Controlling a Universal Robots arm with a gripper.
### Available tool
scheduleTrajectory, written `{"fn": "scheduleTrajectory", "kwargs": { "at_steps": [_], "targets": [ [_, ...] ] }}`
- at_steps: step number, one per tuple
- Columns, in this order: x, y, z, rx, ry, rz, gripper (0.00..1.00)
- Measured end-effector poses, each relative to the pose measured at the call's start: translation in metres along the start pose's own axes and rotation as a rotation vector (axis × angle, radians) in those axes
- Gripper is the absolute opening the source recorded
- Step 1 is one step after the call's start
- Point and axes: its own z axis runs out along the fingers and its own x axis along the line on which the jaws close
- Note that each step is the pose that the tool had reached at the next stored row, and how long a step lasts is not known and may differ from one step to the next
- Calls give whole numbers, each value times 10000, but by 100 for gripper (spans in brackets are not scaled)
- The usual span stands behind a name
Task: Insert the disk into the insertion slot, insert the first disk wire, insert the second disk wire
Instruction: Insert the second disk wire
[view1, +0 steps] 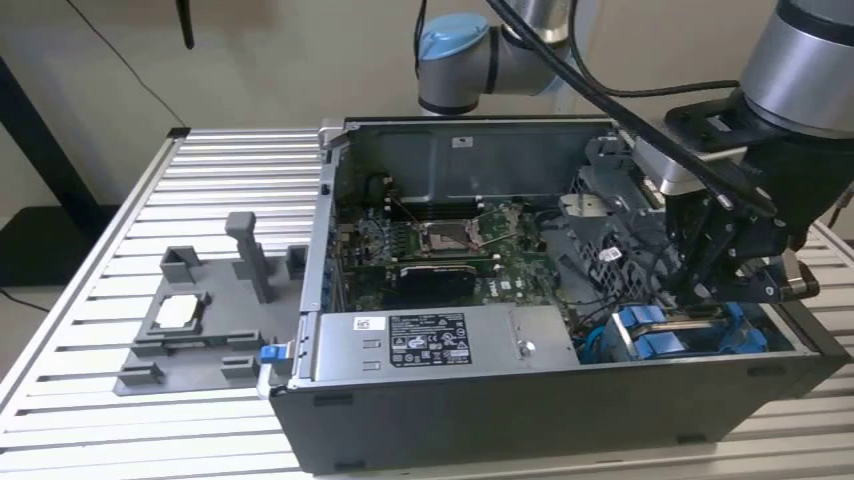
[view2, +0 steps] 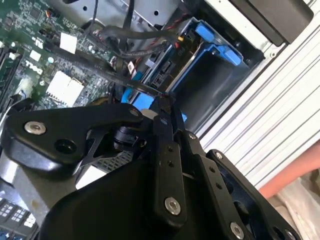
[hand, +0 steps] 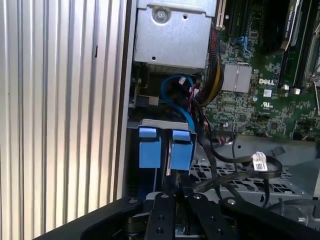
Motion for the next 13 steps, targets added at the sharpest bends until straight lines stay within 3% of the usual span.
{"fn": "scheduleTrajectory", "kwargs": {
  "at_steps": [3, 6, 10, 13],
  "targets": [
    [2, 3, 45, 23, 14, 417, 16],
    [6, -20, 86, 30, -10, 545, 16],
    [18, -151, 123, -113, -38, 556, 16],
    [-8, -195, 153, -185, -41, 560, 16]
  ]
}}
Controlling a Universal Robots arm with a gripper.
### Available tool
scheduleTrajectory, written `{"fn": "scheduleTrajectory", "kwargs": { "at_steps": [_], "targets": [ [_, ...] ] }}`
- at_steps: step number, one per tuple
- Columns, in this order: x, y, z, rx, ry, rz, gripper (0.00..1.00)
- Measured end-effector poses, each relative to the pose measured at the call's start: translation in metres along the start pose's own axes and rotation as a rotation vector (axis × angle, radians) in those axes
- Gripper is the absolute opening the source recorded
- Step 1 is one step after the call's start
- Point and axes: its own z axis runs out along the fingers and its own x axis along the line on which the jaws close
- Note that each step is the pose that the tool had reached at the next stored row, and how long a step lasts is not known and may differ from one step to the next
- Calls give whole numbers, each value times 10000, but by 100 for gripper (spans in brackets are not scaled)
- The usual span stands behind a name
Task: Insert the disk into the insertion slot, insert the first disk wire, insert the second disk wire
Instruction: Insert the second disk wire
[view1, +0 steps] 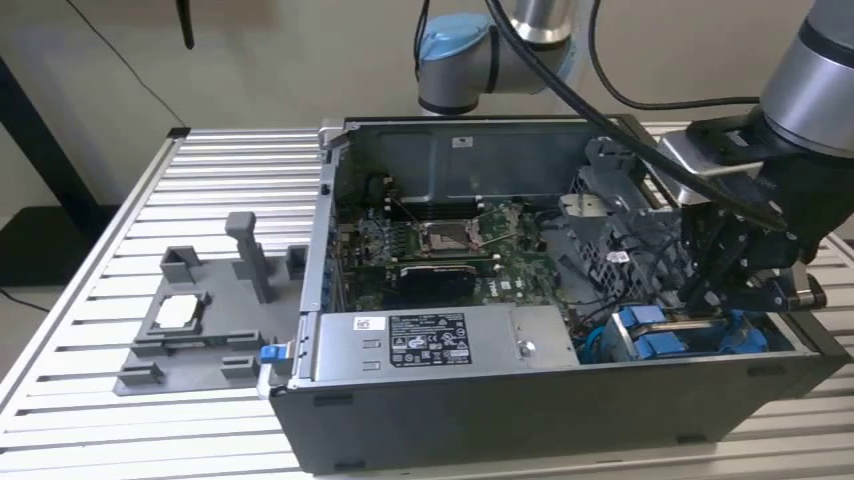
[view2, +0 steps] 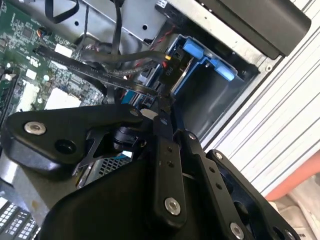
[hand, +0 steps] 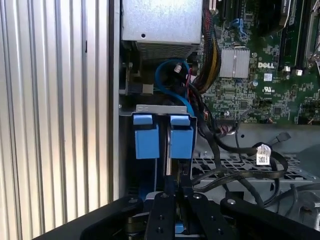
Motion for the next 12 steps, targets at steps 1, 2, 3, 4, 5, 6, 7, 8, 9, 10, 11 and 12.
{"fn": "scheduleTrajectory", "kwargs": {
  "at_steps": [1, 2, 3, 4, 5, 6, 7, 8, 9, 10, 11, 12],
  "targets": [
    [-35, -1, 9, 0, -1, 1, 16],
    [-69, -1, 19, -1, -4, 2, 16],
    [-85, -2, 24, -1, -1, 0, 16],
    [-87, 1, 27, -1, -5, 0, 16],
    [-87, 1, 28, -1, -3, 0, 16],
    [-87, 1, 31, -1, -2, 0, 16],
    [-87, 2, 37, -1, -4, 0, 16],
    [-86, 3, 42, -1, -3, 2, 16],
    [-86, 4, 50, -1, -2, 10, 16],
    [-85, 5, 61, -1, -2, 18, 16],
    [-85, 6, 70, 0, 0, 23, 16],
    [-85, 6, 77, 0, 1, 28, 16]
  ]
}}
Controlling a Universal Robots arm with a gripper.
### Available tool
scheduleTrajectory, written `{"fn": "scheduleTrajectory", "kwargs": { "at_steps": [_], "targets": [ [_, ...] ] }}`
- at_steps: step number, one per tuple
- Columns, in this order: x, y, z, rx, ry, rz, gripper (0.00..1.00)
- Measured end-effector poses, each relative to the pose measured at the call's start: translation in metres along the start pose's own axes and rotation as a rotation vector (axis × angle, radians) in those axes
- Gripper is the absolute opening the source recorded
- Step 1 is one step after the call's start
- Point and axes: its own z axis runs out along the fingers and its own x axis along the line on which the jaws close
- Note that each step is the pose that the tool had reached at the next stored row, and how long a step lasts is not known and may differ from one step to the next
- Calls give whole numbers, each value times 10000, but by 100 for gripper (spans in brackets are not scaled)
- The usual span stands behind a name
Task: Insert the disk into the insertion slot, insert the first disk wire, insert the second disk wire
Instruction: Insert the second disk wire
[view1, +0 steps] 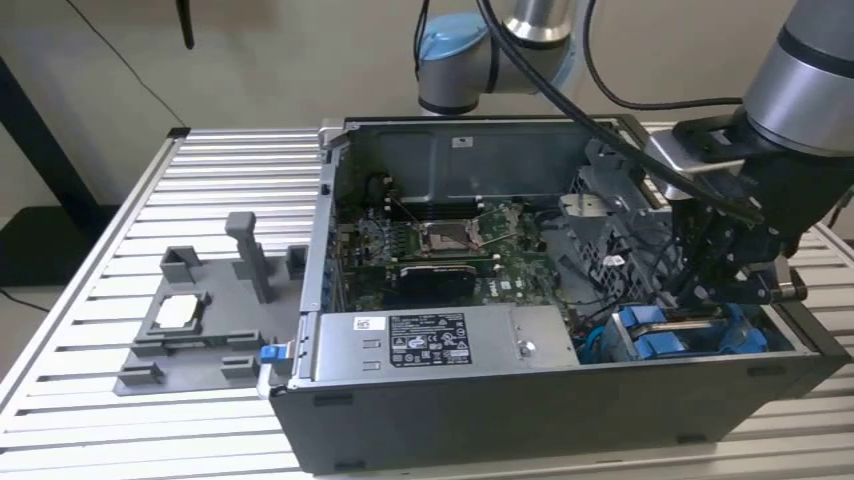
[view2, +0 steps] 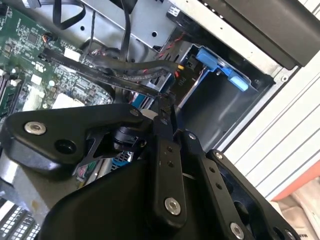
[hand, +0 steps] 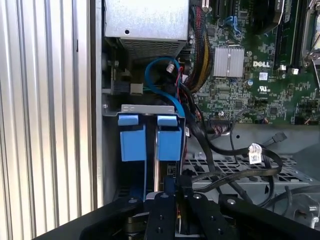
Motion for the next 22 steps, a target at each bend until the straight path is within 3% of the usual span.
{"fn": "scheduleTrajectory", "kwargs": {
  "at_steps": [22],
  "targets": [
    [13, 7, 99, 19, 23, 313, 16]
  ]
}}
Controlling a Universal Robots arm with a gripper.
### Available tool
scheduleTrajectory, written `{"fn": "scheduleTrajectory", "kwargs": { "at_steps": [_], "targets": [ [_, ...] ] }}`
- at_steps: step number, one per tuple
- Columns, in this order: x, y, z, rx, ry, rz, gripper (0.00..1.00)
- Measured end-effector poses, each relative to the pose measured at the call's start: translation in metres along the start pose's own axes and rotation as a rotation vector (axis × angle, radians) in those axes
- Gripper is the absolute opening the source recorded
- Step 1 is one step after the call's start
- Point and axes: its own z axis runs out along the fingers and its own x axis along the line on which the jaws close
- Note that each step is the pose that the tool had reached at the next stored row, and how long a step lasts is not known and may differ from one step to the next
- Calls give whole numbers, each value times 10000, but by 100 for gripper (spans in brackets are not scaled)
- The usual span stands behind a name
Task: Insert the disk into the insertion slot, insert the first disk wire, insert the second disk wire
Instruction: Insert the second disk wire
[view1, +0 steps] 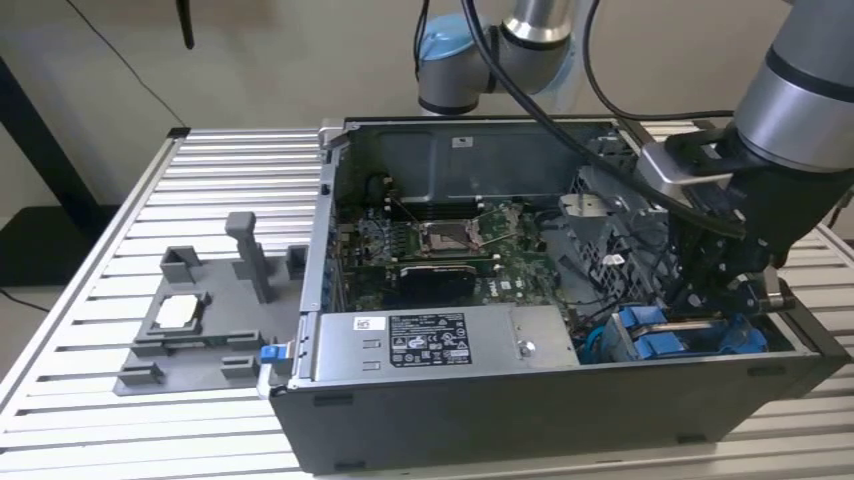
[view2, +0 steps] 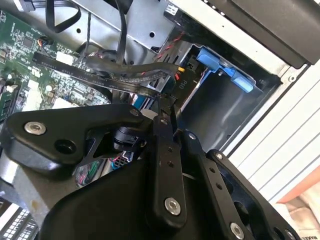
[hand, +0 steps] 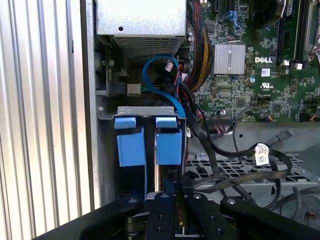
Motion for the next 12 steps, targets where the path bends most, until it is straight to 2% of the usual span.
{"fn": "scheduleTrajectory", "kwargs": {
  "at_steps": [1, 3, 4, 7, 10, 12],
  "targets": [
    [4, 0, 3, 0, -2, 31, 24],
    [6, 1, 3, -4, 1, 85, 24],
    [9, 1, 1, -7, 5, 100, 31],
    [17, -2, -21, -16, 4, 131, 31],
    [16, -6, -85, -20, 5, 155, 31],
    [11, -11, -155, -20, 3, 163, 31]
  ]
}}
